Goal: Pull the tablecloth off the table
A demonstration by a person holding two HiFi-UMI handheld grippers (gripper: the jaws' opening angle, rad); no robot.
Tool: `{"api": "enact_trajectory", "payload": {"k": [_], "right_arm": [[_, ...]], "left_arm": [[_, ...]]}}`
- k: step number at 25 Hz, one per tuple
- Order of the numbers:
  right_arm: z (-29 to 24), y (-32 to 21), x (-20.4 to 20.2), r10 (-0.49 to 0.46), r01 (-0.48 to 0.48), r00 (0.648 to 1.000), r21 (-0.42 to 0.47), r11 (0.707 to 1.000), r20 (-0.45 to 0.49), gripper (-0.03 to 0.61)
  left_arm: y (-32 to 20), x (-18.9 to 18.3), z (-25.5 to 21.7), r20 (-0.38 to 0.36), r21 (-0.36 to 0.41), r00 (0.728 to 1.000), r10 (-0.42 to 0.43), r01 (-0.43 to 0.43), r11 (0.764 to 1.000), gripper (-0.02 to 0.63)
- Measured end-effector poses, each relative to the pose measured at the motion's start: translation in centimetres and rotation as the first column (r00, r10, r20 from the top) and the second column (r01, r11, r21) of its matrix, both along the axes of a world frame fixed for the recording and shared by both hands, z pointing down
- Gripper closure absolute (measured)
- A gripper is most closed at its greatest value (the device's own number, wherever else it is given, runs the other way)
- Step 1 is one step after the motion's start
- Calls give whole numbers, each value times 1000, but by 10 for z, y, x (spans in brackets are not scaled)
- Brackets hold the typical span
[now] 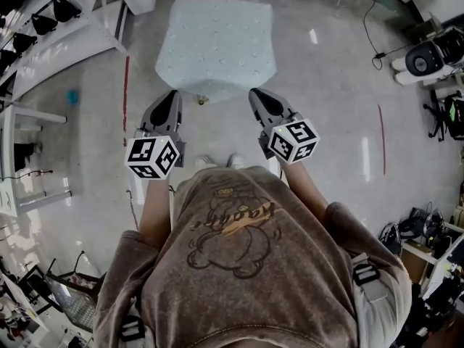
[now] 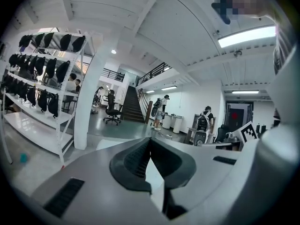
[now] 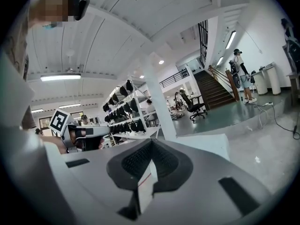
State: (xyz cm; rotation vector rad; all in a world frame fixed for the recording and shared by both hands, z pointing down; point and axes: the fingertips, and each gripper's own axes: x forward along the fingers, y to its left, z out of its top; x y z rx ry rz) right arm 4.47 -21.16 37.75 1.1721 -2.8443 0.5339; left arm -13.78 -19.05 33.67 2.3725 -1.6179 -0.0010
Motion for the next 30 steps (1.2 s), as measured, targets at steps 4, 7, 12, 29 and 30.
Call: {"api": "enact_trajectory", "payload": {"k": [4, 7, 12, 29, 30], "right_arm": [[0, -4, -8, 27, -27, 1000, 10, 1000, 10, 571], [0, -8, -12, 50, -50, 999, 18, 999, 21, 571], [-2, -14, -21, 59, -59, 998, 24, 998, 23, 571], [1, -15, -28, 57, -58, 998, 21, 998, 40, 497], [2, -15, -28, 57, -58, 998, 20, 998, 40, 489]], "left_arm": [[-11, -11, -2, -14, 8, 1000, 9, -8, 1000, 595], [-20, -17, -2, -13, 11, 1000, 12, -12, 1000, 595], [-26, -17, -5, -10, 29, 998, 57, -57, 998, 594], [-25, -16, -1, -34, 52, 994, 106, -104, 993, 540], [-25, -16, 0, -36, 50, 994, 106, -104, 993, 514]]}}
